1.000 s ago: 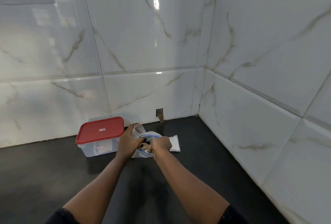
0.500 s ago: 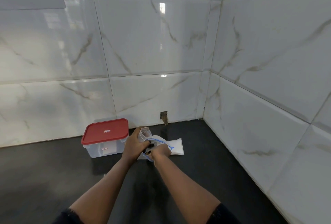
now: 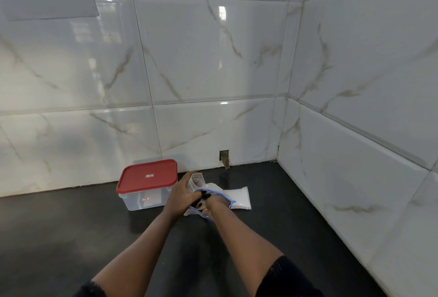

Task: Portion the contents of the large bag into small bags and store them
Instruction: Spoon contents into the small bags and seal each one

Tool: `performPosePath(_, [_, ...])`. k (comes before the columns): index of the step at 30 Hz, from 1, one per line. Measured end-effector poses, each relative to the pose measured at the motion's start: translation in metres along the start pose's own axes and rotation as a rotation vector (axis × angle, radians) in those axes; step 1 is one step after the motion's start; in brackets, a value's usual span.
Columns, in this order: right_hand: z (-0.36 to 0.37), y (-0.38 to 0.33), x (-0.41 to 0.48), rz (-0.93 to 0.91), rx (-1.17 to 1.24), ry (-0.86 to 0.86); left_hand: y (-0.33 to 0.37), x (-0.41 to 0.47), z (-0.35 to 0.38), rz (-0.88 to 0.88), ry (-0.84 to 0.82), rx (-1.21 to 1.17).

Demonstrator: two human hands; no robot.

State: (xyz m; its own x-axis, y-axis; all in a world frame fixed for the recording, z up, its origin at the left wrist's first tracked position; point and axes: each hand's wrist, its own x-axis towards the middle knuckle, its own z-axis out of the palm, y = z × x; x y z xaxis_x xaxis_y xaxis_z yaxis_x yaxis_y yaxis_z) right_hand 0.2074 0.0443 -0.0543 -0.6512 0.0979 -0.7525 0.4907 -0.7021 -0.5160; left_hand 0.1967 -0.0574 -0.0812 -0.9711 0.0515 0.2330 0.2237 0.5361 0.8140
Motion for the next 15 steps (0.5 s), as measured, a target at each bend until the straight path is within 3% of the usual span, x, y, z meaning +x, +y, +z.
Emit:
performPosePath(3, [0.006, 0.004, 0.016, 0.039, -0.139, 0.109, -0.002, -0.001, -0.001, -0.002, 0.001, -0.020])
performPosePath(8, [0.008, 0.010, 0.030, 0.033, -0.119, 0.016, -0.007, 0.001, 0.000, -0.007, 0.008, 0.000])
performPosePath(15, [0.010, 0.007, 0.027, -0.014, -0.011, 0.020, 0.001, -0.002, 0.001, -0.026, 0.055, -0.042])
